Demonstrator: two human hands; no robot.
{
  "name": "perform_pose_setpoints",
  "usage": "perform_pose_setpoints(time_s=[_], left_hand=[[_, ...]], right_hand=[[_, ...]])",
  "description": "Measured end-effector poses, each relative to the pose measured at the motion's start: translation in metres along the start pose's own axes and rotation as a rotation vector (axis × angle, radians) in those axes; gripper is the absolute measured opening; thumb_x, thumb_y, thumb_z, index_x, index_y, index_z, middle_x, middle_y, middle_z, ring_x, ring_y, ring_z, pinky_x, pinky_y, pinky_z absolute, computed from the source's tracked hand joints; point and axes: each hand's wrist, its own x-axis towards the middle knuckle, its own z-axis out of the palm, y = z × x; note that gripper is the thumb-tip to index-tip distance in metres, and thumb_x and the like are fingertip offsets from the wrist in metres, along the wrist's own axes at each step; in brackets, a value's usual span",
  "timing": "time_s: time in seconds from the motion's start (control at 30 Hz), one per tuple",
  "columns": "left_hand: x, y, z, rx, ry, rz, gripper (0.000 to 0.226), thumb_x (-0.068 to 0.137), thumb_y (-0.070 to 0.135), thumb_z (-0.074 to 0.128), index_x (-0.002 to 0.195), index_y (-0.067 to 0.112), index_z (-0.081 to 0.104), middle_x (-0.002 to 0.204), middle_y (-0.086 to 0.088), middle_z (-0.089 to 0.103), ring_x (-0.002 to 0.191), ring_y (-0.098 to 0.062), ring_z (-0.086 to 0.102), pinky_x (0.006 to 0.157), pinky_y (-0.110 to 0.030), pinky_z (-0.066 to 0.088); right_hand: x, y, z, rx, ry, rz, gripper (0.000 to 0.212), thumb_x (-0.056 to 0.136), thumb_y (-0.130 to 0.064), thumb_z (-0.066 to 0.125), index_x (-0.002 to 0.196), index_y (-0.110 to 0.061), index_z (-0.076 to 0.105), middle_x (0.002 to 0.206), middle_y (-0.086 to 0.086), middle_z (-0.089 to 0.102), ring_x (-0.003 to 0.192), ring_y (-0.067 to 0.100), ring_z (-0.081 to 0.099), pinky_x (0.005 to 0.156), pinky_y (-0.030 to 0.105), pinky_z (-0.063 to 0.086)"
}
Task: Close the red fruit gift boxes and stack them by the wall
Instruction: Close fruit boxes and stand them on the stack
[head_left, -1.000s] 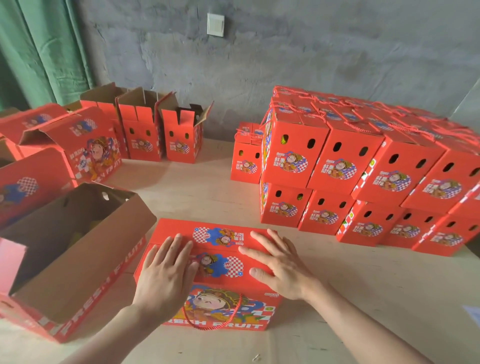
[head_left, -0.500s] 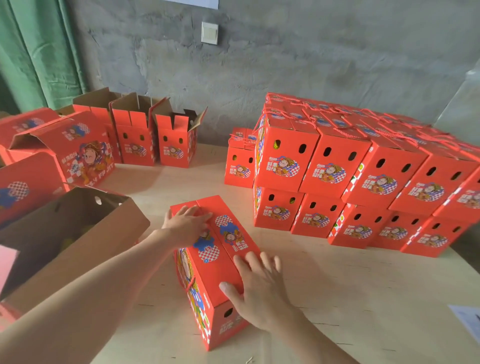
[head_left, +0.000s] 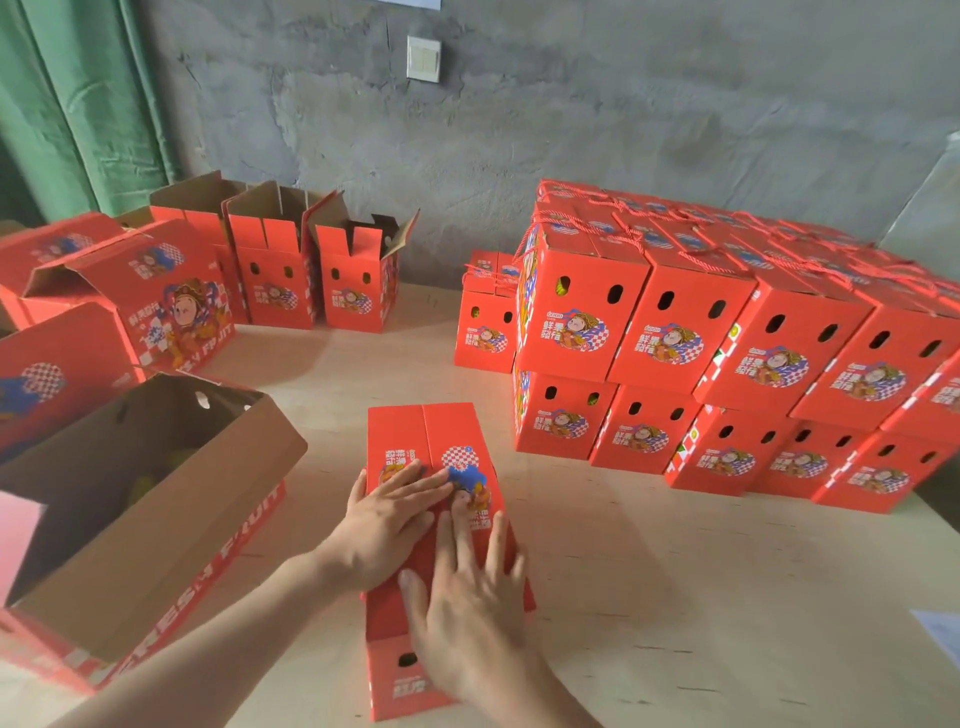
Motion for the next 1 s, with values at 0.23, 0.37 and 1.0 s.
perform_pose_setpoints(time_s=[0.23, 0.37, 1.0], left_hand=[[-0.010, 0.004, 0.004, -0.317, 0.430, -0.150, 0.050, 0.092, 0.026, 0.052, 0.139, 0.009, 0.046, 0.152, -0.007, 0.032, 0.144, -0.022, 0.022, 0.117, -0.041, 0.016], [-0.026, 0.002, 0.014, -0.626, 0.516, -0.772, 0.058, 0.097, 0.039, 0.046, 0.140, 0.001, 0.039, 0.147, -0.019, 0.037, 0.137, -0.032, 0.031, 0.112, -0.039, 0.025], [-0.002, 0.033, -0.054, -0.796, 0.581, -0.456, 0.026, 0.090, 0.032, 0.043, 0.076, 0.016, 0.060, 0.066, 0.003, 0.053, 0.055, -0.011, 0.043, 0.050, -0.025, 0.035]], right_hand=[[0.016, 0.017, -0.016, 0.140, 0.017, -0.078, 0.060, 0.094, -0.050, 0.040, 0.144, -0.018, 0.036, 0.155, -0.001, 0.025, 0.138, 0.031, 0.022, 0.112, 0.046, 0.020], [0.023, 0.054, -0.024, 0.899, 0.280, 0.331, 0.011, 0.090, -0.020, 0.059, 0.092, -0.011, 0.065, 0.092, 0.008, 0.062, 0.087, 0.019, 0.056, 0.078, 0.029, 0.042], [0.075, 0.031, -0.076, 1.312, 0.181, 0.284, 0.020, 0.094, -0.007, 0.054, 0.078, -0.007, 0.066, 0.090, 0.018, 0.070, 0.078, 0.022, 0.064, 0.076, 0.026, 0.050]])
